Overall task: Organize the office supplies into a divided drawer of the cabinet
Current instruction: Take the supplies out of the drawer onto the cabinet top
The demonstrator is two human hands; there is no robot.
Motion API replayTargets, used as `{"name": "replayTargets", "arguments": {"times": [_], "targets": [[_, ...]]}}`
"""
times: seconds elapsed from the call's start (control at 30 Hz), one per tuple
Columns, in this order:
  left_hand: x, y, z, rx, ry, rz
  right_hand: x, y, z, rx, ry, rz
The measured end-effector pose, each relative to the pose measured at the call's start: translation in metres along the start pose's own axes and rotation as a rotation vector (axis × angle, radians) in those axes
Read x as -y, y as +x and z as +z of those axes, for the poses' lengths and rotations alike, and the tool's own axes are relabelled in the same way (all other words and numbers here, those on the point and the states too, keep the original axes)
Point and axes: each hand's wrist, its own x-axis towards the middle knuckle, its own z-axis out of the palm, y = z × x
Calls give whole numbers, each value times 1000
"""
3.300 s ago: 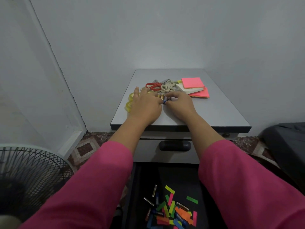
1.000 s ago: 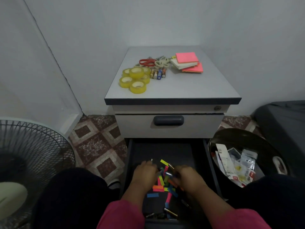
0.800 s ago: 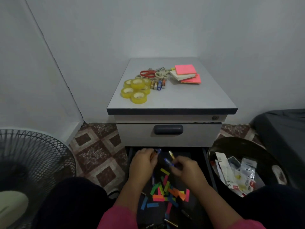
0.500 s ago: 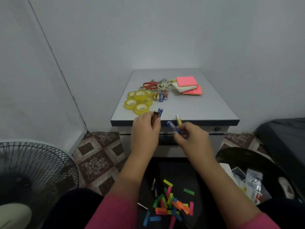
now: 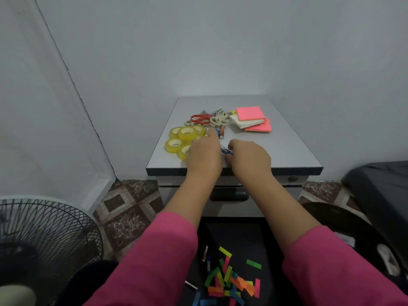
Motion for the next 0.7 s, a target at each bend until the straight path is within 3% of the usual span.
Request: {"name": "replayTargets", "arguments": {"times": [0.17,0.27,0.33,0.53,0.7], "targets": [[18,-2,8,-111,107,221,-6,-3,9,-55,-54,-37],[36,-8,17,-267,30,316,-15,-1,10,-16,61,-65],[44,-13,20,-255,8,357,-20,0,12,25,173,-97],[43,-14,22,-247,-5,383,-22,1,15,43,328,-145],[39,-21,19,-360,-13,329,-19,12,16,56,387,-145]]}}
